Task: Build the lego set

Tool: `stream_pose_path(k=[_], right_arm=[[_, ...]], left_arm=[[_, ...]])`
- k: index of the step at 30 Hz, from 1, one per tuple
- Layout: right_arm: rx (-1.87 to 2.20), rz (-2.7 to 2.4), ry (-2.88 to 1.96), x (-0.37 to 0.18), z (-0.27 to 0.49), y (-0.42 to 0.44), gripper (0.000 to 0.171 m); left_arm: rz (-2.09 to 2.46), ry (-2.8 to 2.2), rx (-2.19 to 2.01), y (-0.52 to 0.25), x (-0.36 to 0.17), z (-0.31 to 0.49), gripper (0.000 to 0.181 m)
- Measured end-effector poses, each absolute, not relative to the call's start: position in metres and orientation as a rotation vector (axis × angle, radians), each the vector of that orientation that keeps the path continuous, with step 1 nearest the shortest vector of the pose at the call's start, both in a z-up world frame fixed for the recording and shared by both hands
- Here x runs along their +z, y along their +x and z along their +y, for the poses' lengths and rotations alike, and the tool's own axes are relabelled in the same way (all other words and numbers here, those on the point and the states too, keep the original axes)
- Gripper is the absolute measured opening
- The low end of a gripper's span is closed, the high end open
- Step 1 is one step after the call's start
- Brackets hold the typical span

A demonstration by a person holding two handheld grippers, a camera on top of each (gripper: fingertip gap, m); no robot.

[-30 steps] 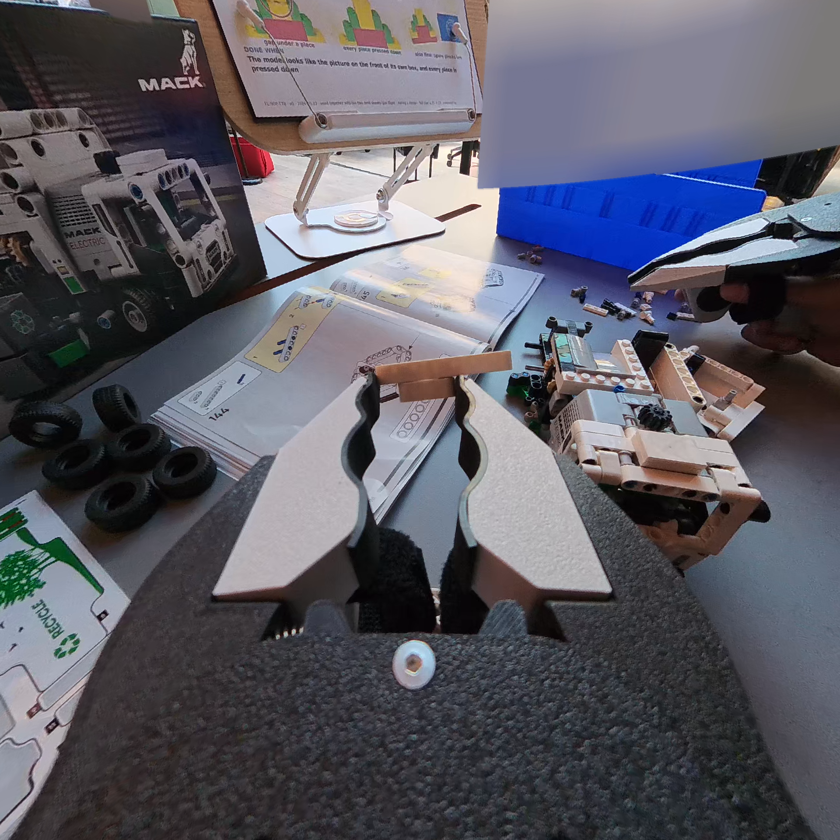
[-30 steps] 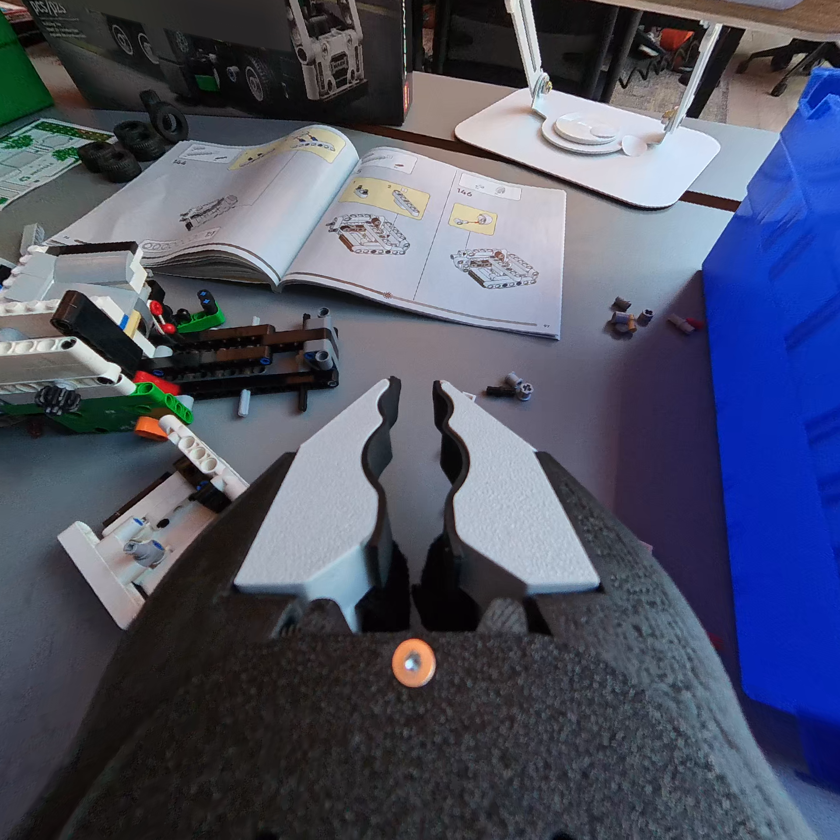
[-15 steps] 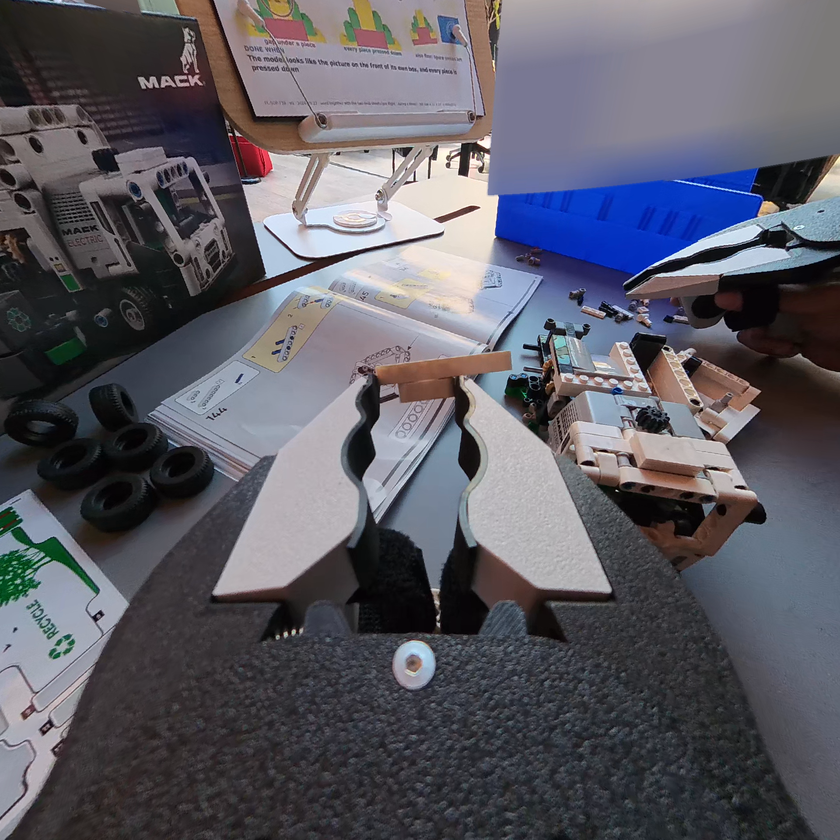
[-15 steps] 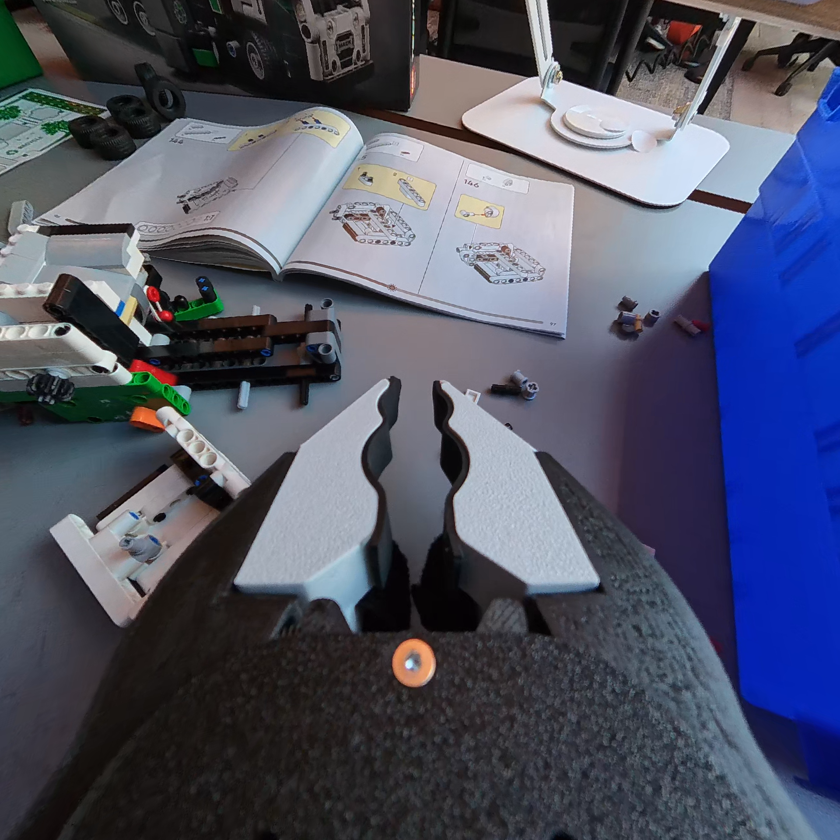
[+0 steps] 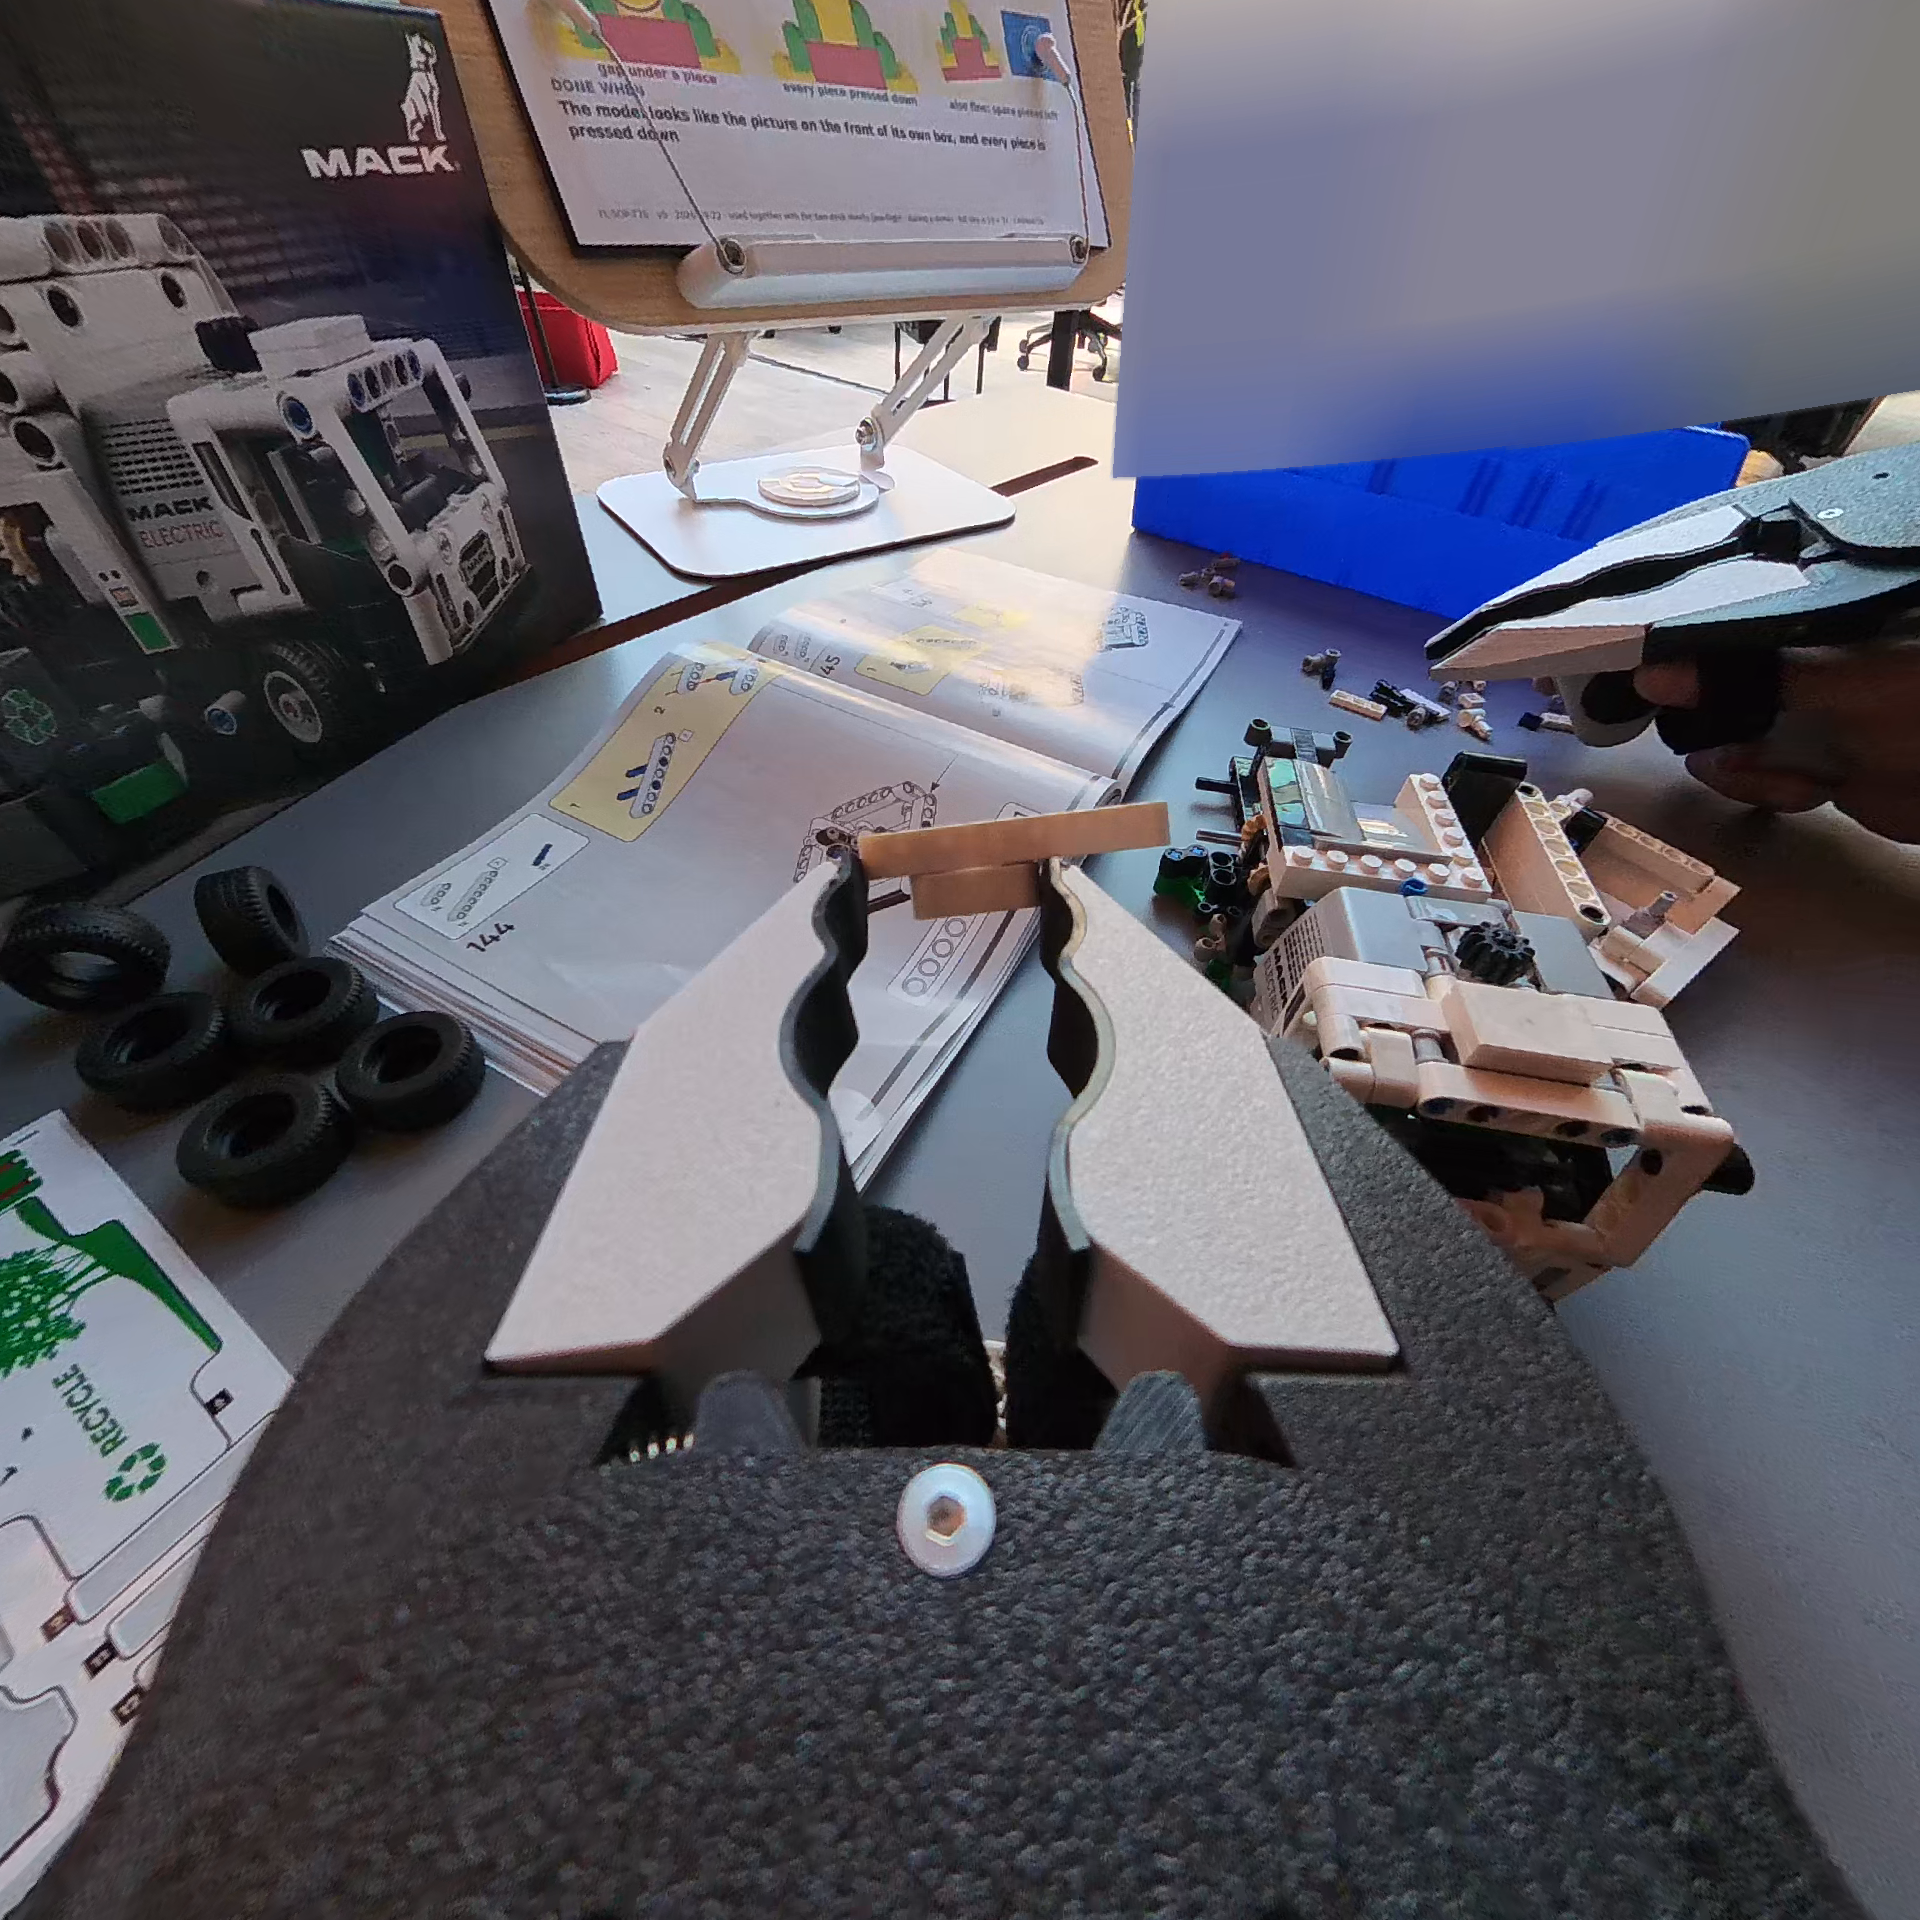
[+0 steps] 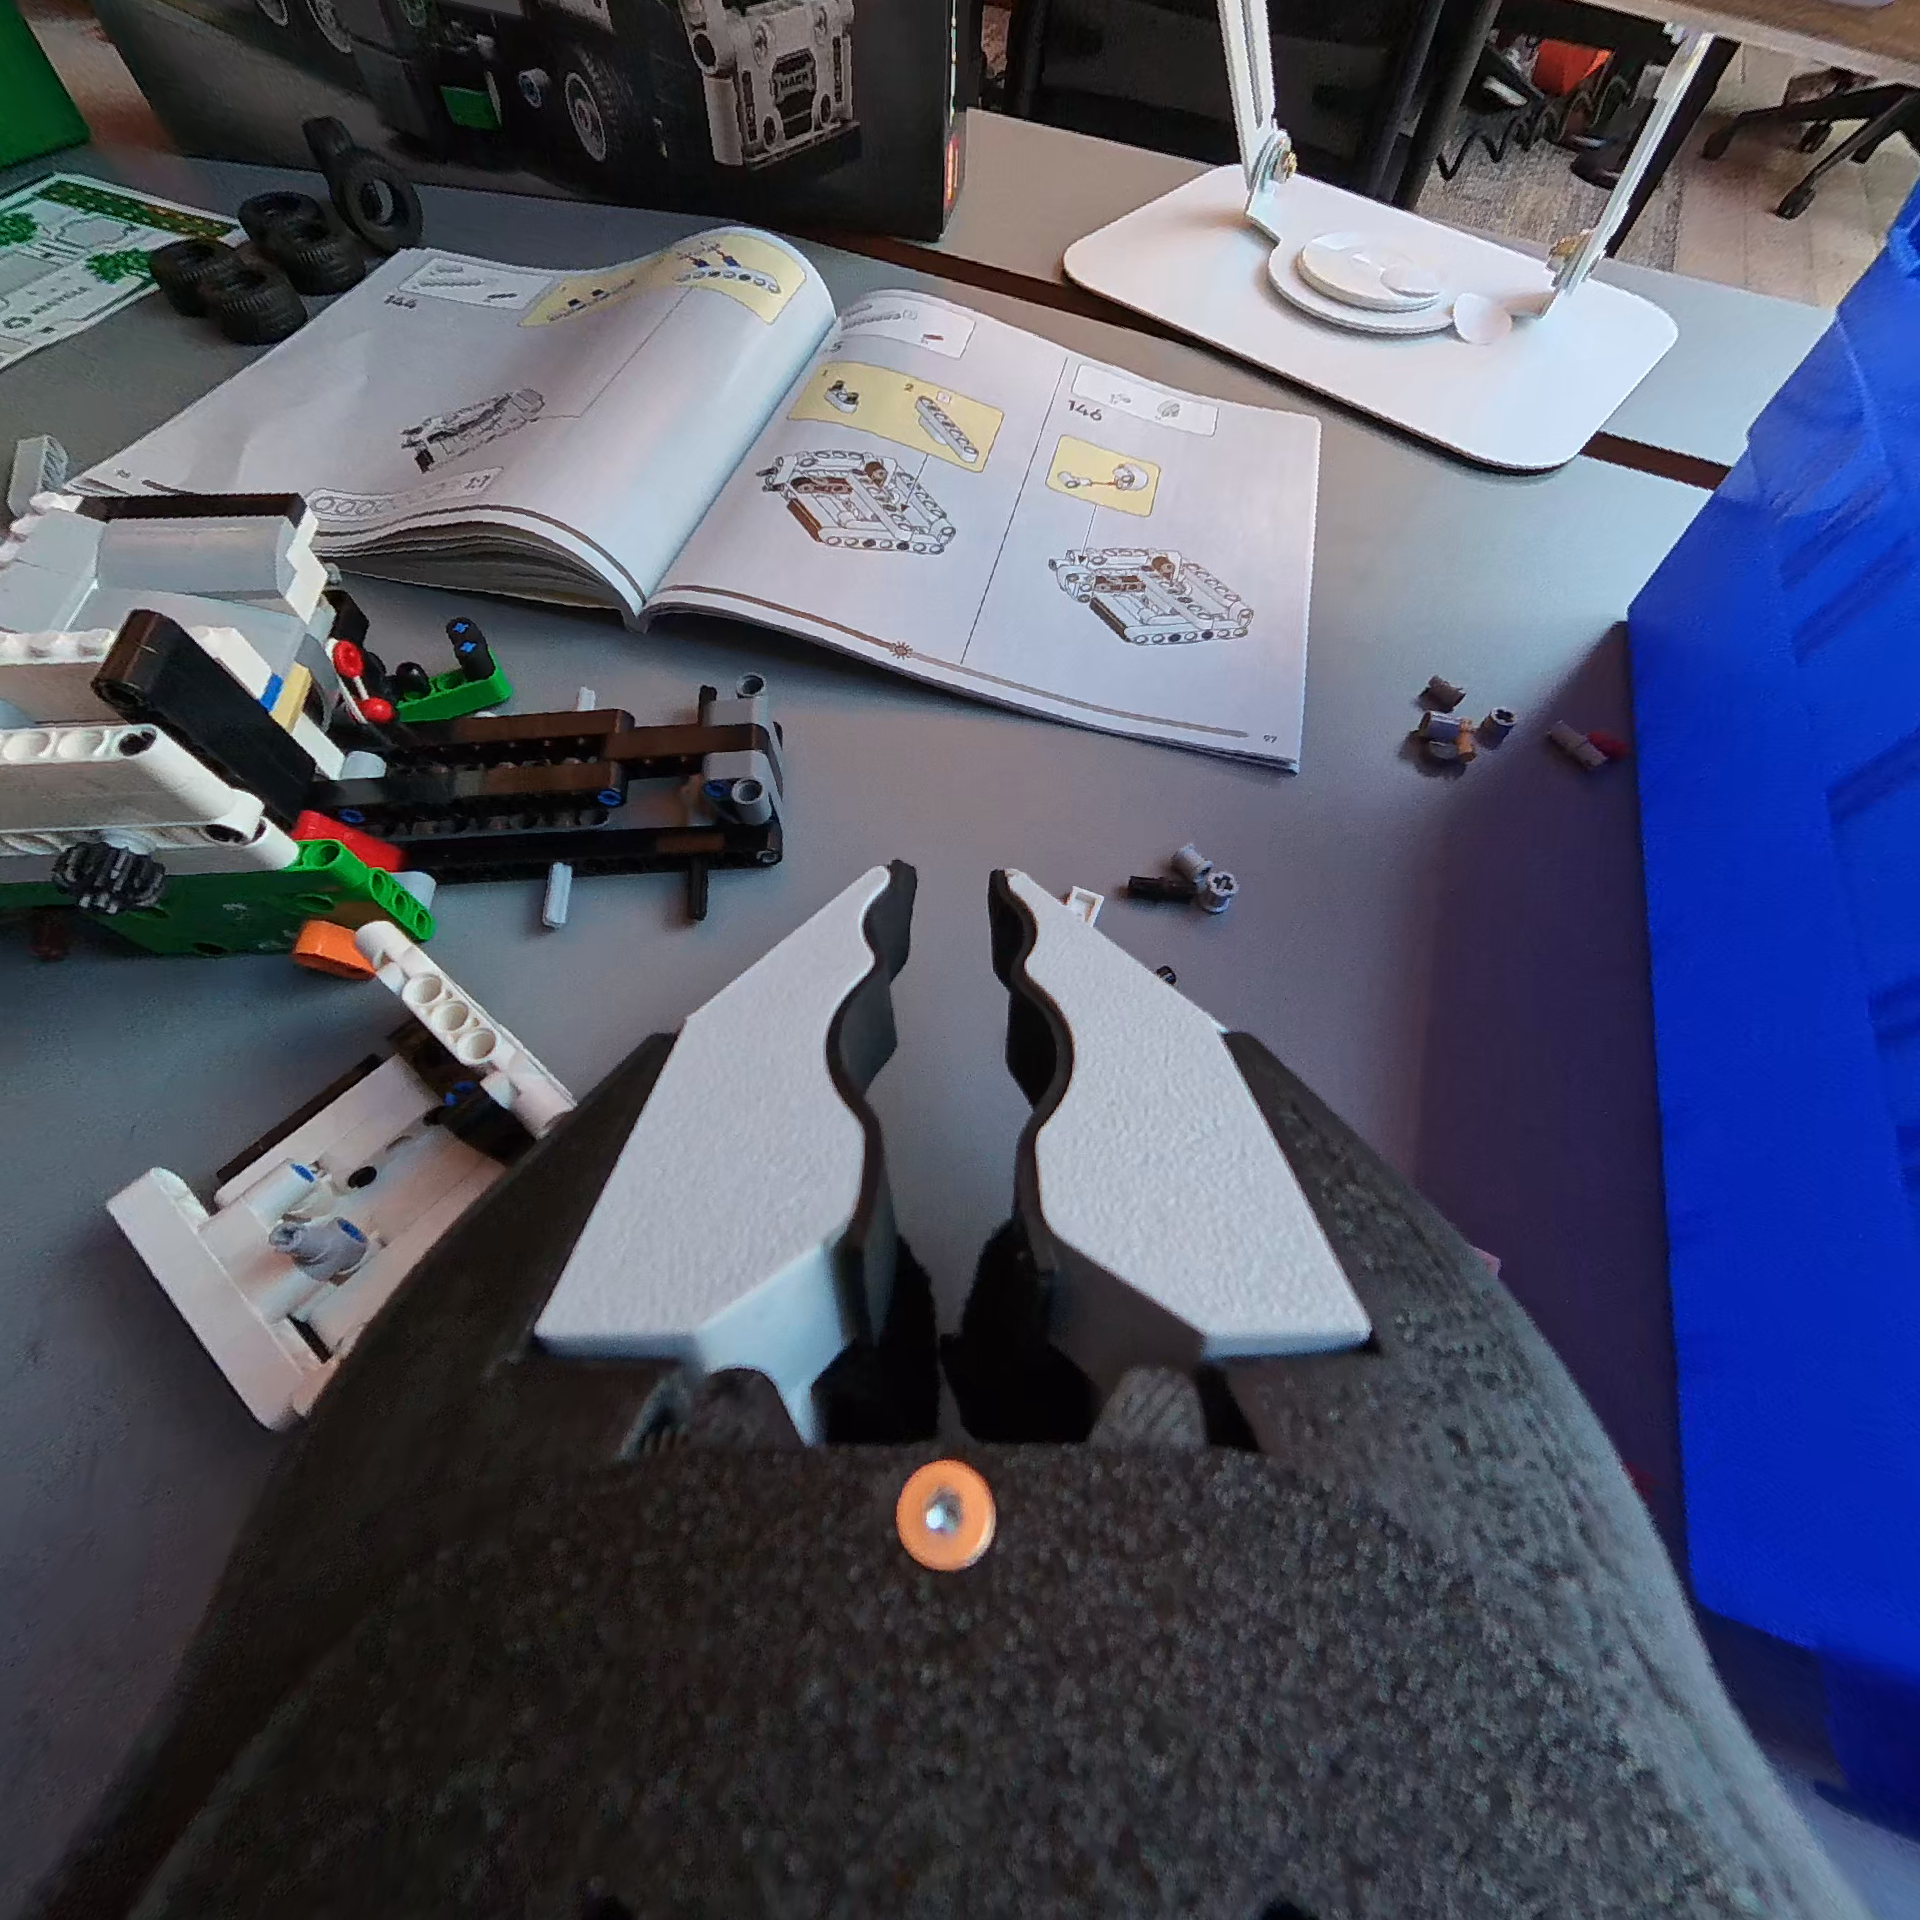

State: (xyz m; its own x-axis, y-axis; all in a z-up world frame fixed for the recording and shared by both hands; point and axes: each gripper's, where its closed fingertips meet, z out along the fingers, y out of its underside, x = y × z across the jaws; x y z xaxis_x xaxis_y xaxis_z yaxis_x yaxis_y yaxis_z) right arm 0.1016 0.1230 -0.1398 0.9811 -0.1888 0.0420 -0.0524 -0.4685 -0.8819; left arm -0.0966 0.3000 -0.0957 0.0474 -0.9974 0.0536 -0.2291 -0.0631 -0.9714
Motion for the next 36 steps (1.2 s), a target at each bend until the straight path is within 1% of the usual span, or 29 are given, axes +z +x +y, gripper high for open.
stream_pose_path(k=[13, 17, 20, 25, 27, 31, 34, 36], right_arm=[[-0.190, 0.164, -2.066, -0.141, 0.123, 0.102, 0.013], [-0.218, 0.152, -2.053, -0.139, 0.123, 0.102, 0.013], [-0.219, 0.145, -2.001, -0.130, 0.121, 0.099, 0.013], [-0.021, 0.102, -1.895, -0.092, 0.118, 0.056, 0.016], [0.069, 0.066, -1.893, -0.081, 0.115, 0.031, 0.022], [0.466, -0.043, -1.845, -0.058, 0.107, -0.055, 0.025], [0.566, -0.047, -1.876, -0.062, 0.102, -0.083, 0.025], [0.591, -0.041, -1.886, -0.064, 0.096, -0.090, 0.021]], left_arm=[[1.330, -1.357, -1.087, -0.099, -0.078, 0.287, 0.032], [1.369, -1.251, -1.083, -0.099, -0.065, 0.267, 0.032], [1.429, -1.124, -1.091, -0.098, -0.052, 0.238, 0.031], [1.567, -0.954, -1.109, -0.094, -0.048, 0.179, 0.031], [1.627, -0.905, -1.119, -0.092, -0.051, 0.157, 0.032], [1.723, -0.803, -1.034, -0.089, -0.062, 0.125, 0.031], [1.768, -0.726, -0.960, -0.087, -0.068, 0.106, 0.032], [1.799, -0.670, -0.884, -0.086, -0.074, 0.095, 0.032]])
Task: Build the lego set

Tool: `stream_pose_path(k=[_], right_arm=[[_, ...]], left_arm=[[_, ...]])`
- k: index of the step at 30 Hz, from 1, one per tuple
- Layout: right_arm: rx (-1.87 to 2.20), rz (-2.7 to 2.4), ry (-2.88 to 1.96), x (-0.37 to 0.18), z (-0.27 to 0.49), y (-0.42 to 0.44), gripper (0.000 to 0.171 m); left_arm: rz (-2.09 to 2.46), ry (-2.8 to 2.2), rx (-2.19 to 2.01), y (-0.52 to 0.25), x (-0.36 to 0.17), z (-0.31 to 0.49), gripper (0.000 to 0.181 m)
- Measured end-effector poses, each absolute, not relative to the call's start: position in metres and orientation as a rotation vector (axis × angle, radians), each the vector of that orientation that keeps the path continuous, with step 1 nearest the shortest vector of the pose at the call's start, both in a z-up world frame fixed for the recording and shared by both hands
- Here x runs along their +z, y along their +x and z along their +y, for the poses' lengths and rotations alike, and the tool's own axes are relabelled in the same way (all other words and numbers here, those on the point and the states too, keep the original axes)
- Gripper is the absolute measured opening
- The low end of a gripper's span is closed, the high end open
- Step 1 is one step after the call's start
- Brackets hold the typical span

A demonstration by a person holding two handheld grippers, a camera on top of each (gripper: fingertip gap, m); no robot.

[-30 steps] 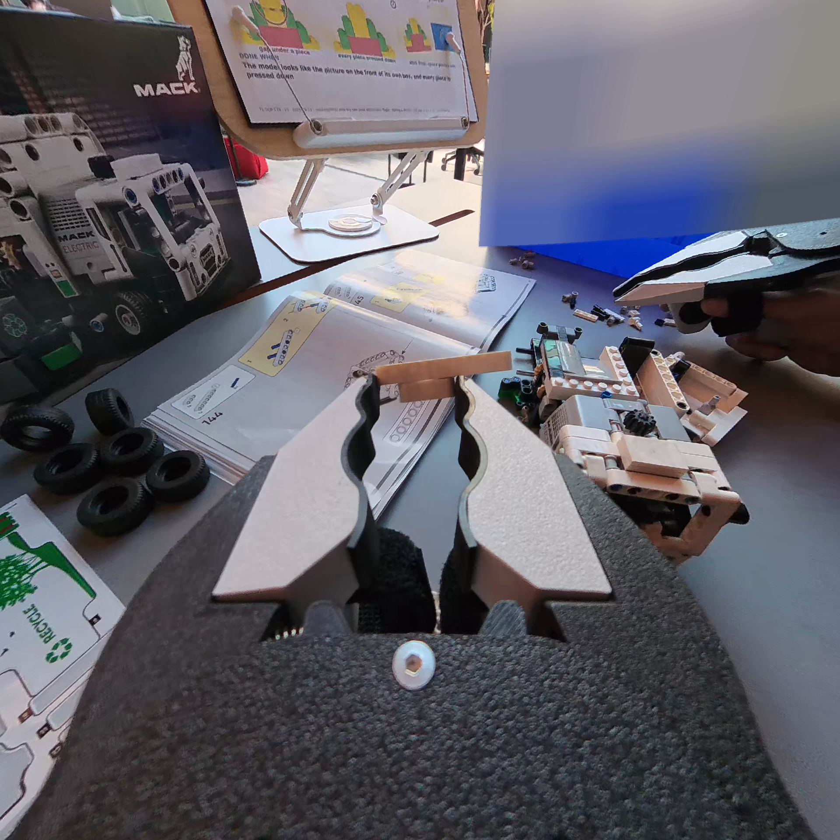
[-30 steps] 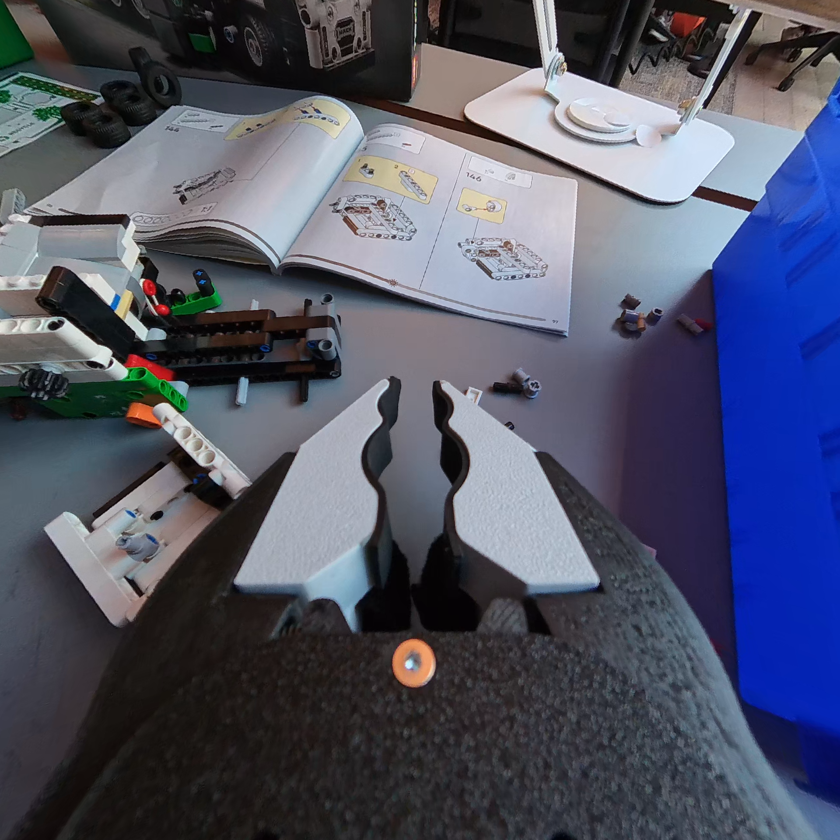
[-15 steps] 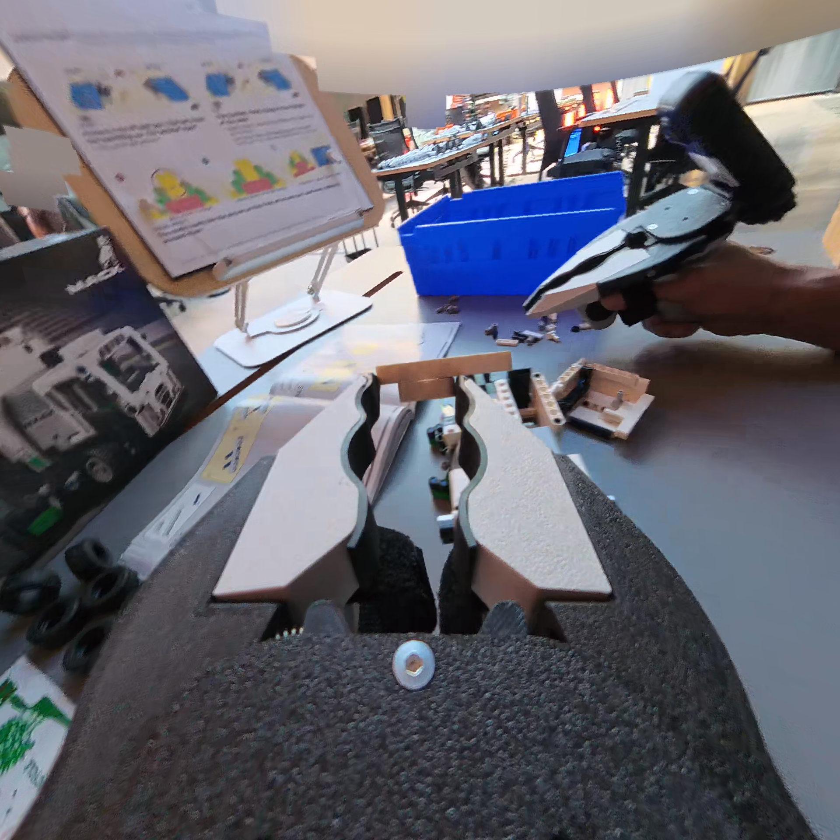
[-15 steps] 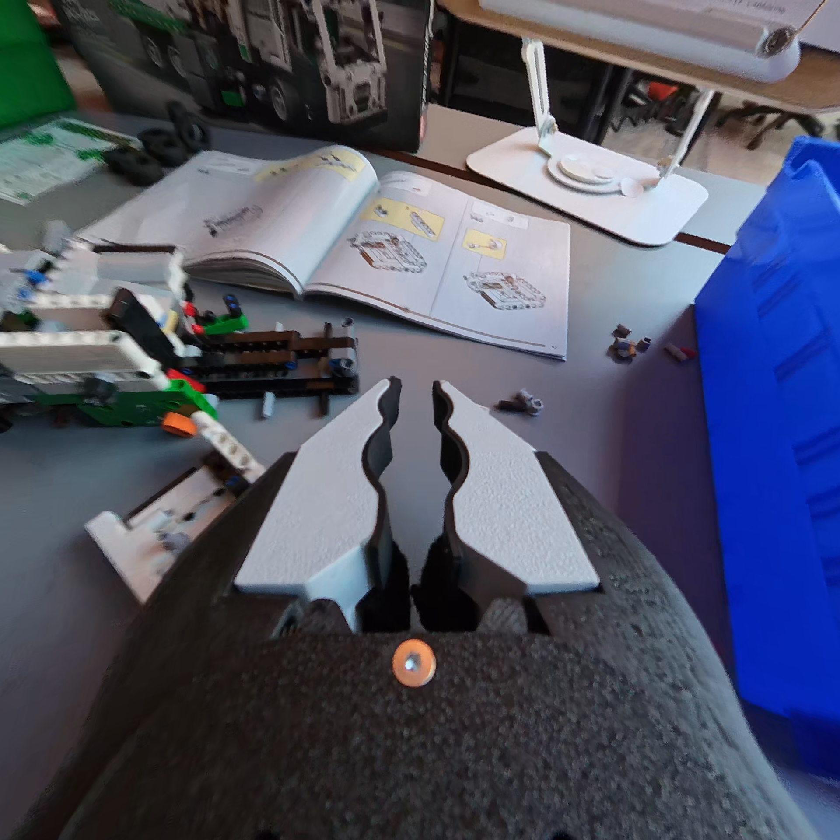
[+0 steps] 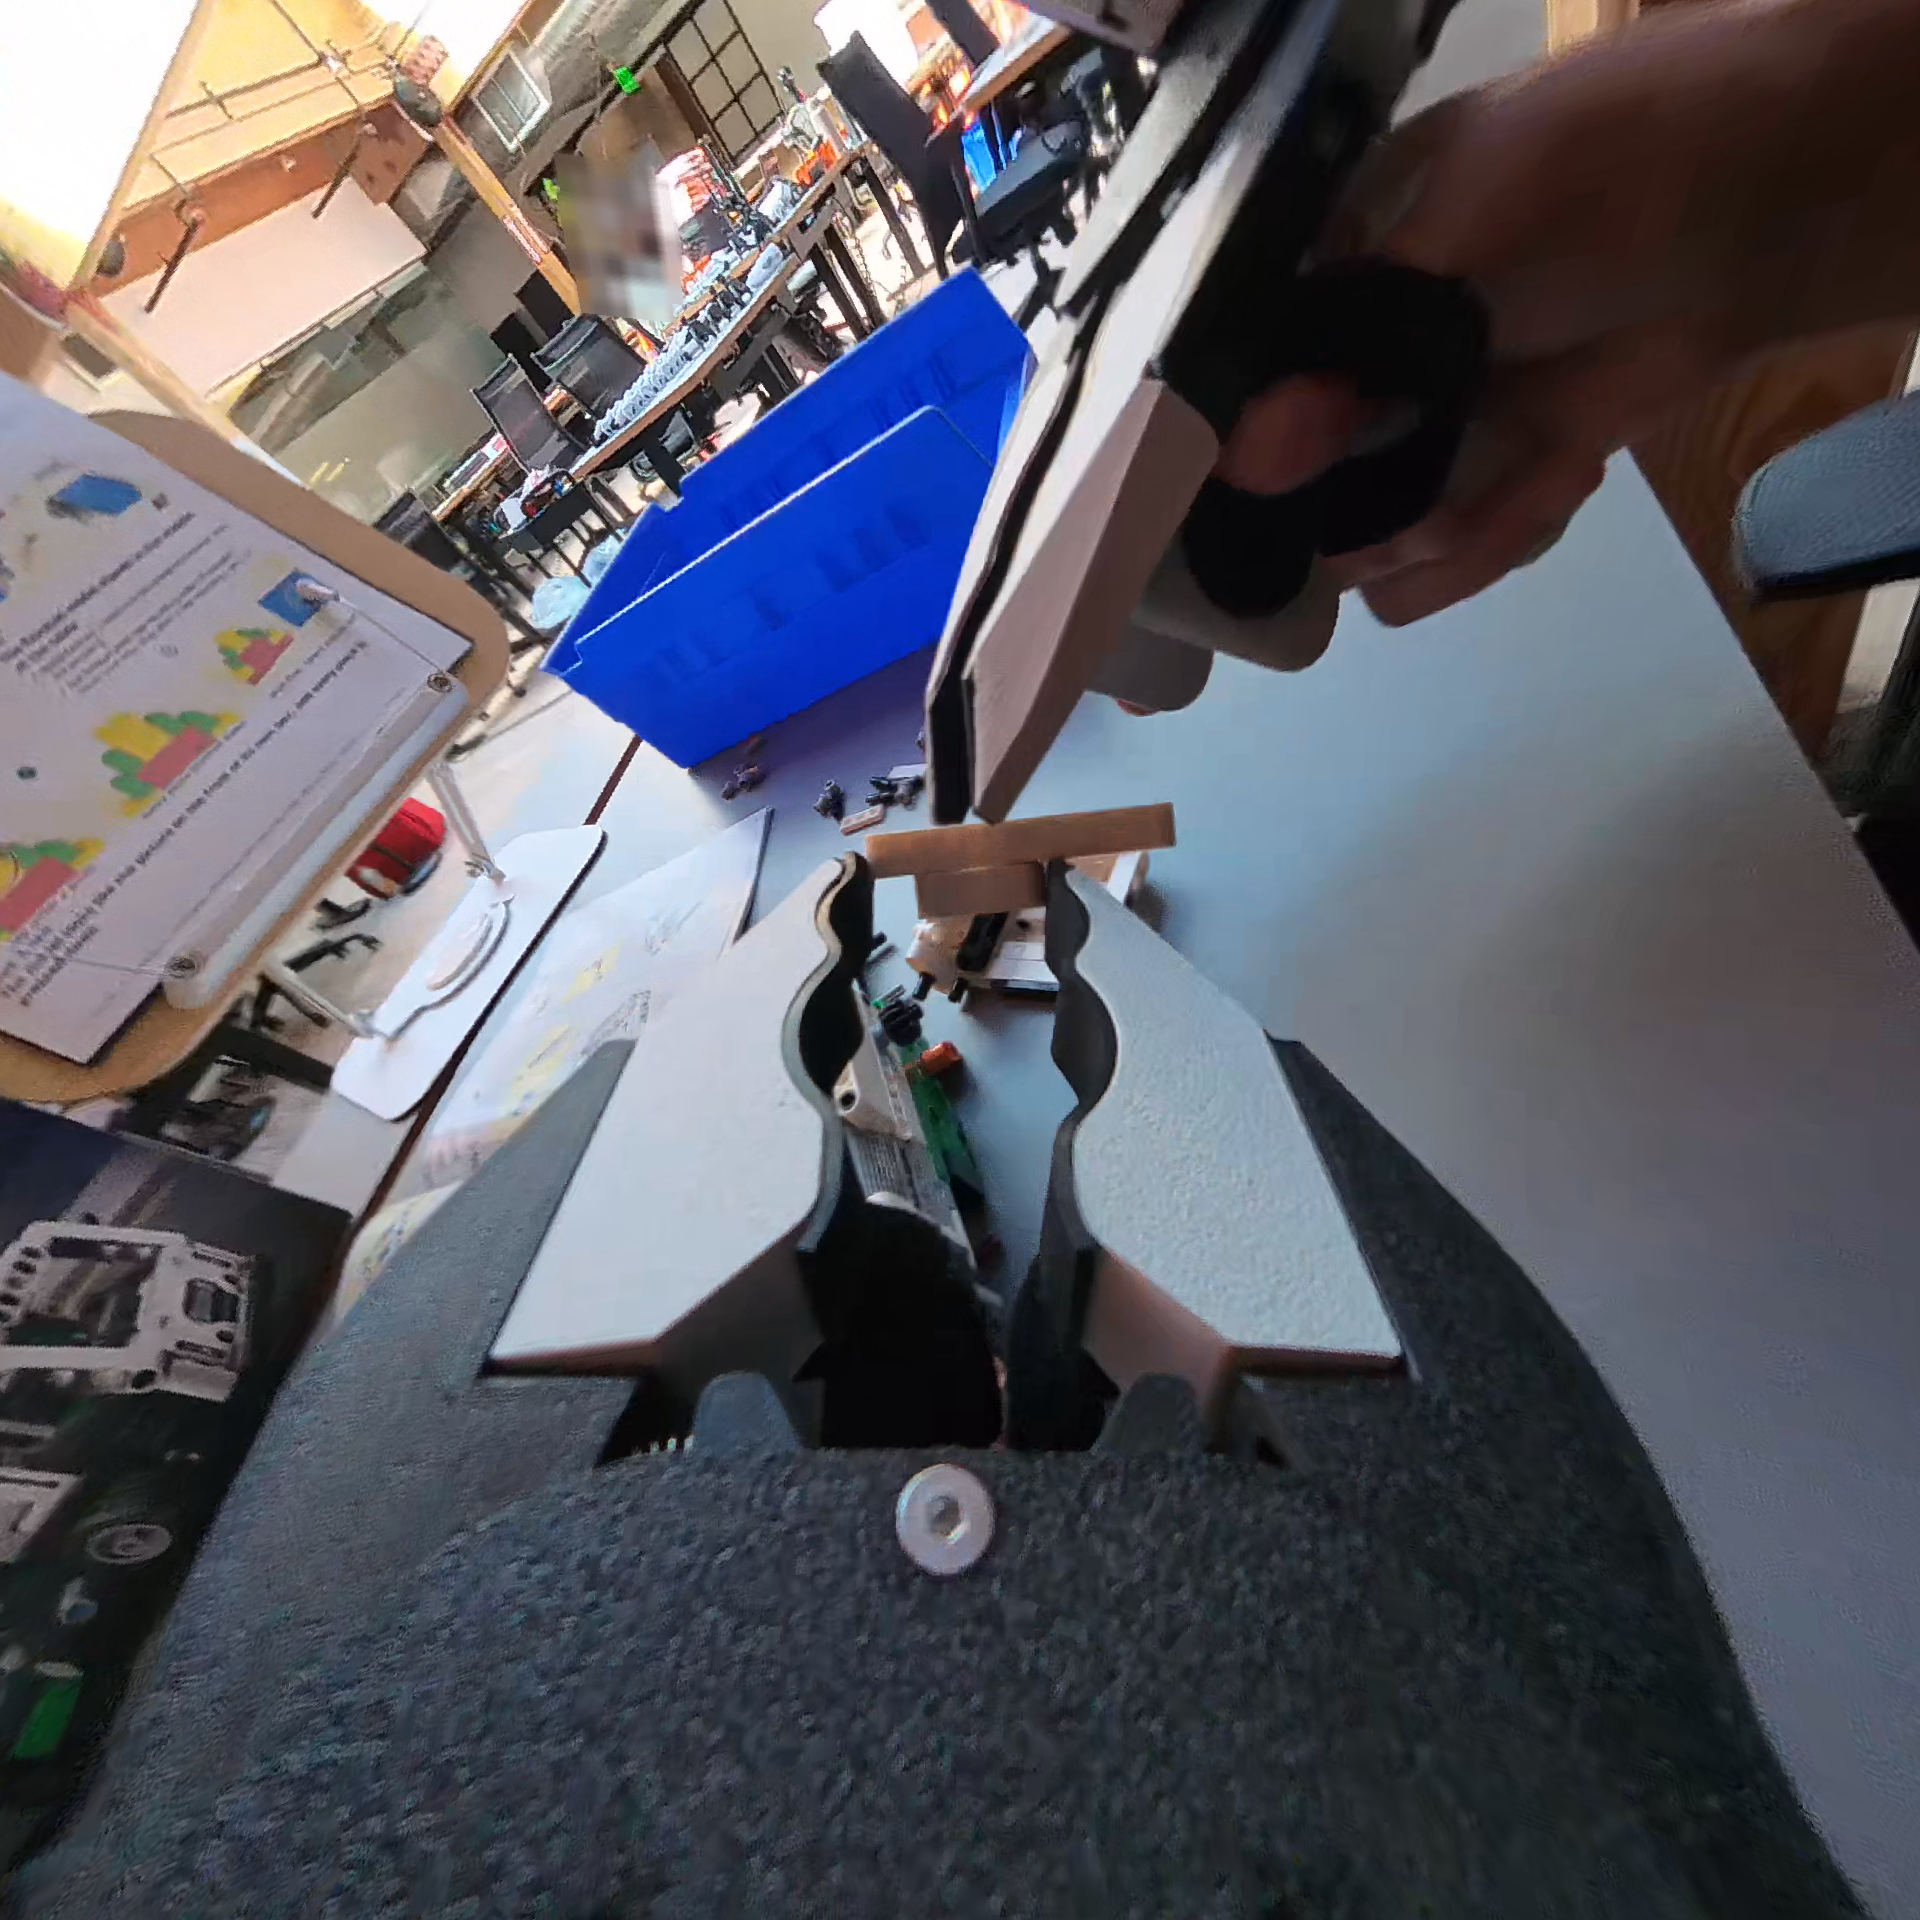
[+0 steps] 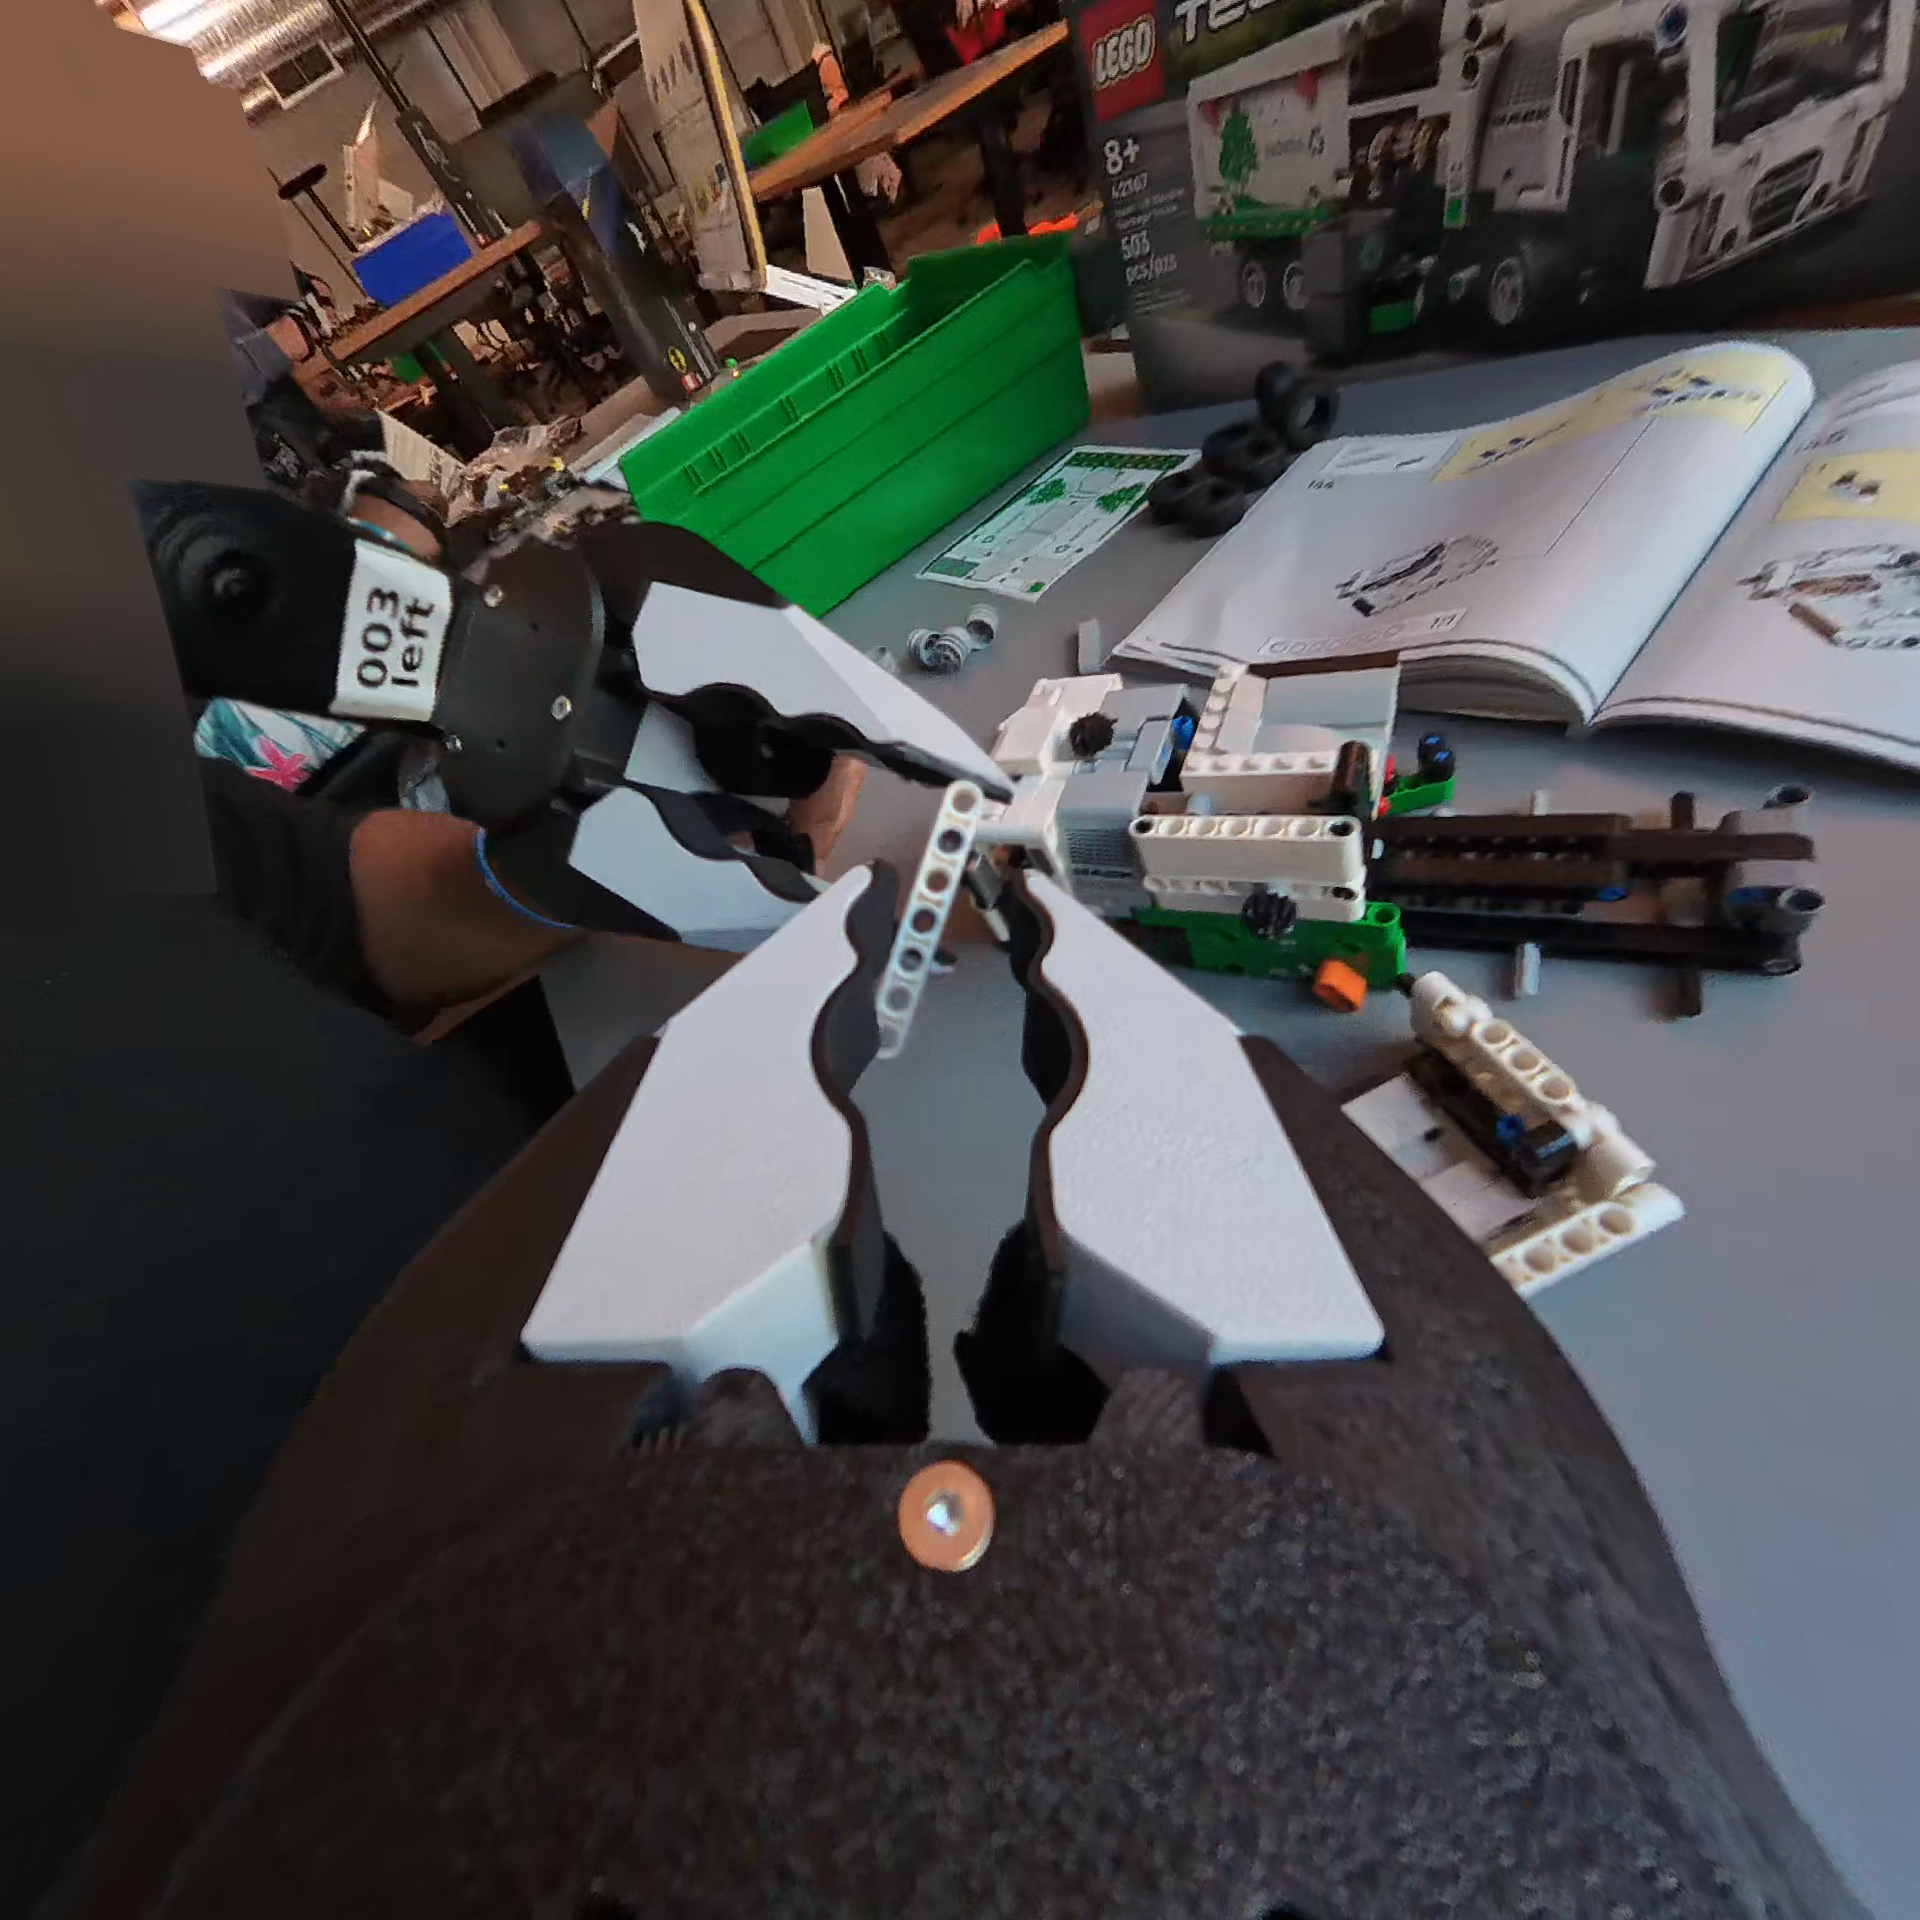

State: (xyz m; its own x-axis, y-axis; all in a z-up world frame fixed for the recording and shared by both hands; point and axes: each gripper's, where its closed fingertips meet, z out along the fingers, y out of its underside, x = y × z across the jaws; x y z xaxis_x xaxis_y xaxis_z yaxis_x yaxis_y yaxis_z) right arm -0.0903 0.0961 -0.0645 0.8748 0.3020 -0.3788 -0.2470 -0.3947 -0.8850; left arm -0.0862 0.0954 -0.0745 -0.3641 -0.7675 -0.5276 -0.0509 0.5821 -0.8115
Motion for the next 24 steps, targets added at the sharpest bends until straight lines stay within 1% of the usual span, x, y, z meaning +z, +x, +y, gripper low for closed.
stream_pose_path(k=[3, 4, 8, 10, 11, 12, 15, 18, 20, 24], right_arm=[[0.623, -0.039, -1.913, -0.069, 0.087, -0.098, 0.016], [0.589, -0.040, -1.935, -0.074, 0.085, -0.096, 0.009], [0.539, -0.020, -1.958, -0.079, 0.075, -0.093, 0.008], [0.565, -0.022, -1.990, -0.086, 0.068, -0.096, 0.014], [0.570, -0.012, -1.989, -0.087, 0.065, -0.096, 0.013], [0.562, -0.003, -1.977, -0.087, 0.063, -0.093, 0.008], [0.582, 0.024, -1.944, -0.085, 0.056, -0.089, 0.007], [0.501, 0.084, -1.950, -0.088, 0.046, -0.064, 0.007], [0.445, 0.110, -1.957, -0.091, 0.038, -0.047, 0.006], [0.407, 0.132, -1.960, -0.098, 0.021, -0.027, 0.007]], left_arm=[[1.830, -0.594, -0.824, -0.088, -0.082, 0.080, 0.032], [1.829, -0.587, -0.812, -0.088, -0.083, 0.076, 0.031], [1.834, -0.585, -0.768, -0.084, -0.087, 0.068, 0.032], [1.827, -0.589, -0.754, -0.082, -0.089, 0.066, 0.032], [1.835, -0.581, -0.761, -0.081, -0.090, 0.063, 0.032], [1.837, -0.574, -0.776, -0.081, -0.090, 0.059, 0.032], [1.830, -0.572, -0.768, -0.078, -0.087, 0.053, 0.031], [1.888, -0.726, -0.720, -0.066, -0.102, 0.057, 0.028], [1.905, -0.836, -0.763, -0.056, -0.112, 0.056, 0.025], [1.915, -1.055, -0.746, -0.037, -0.134, 0.069, 0.027]])
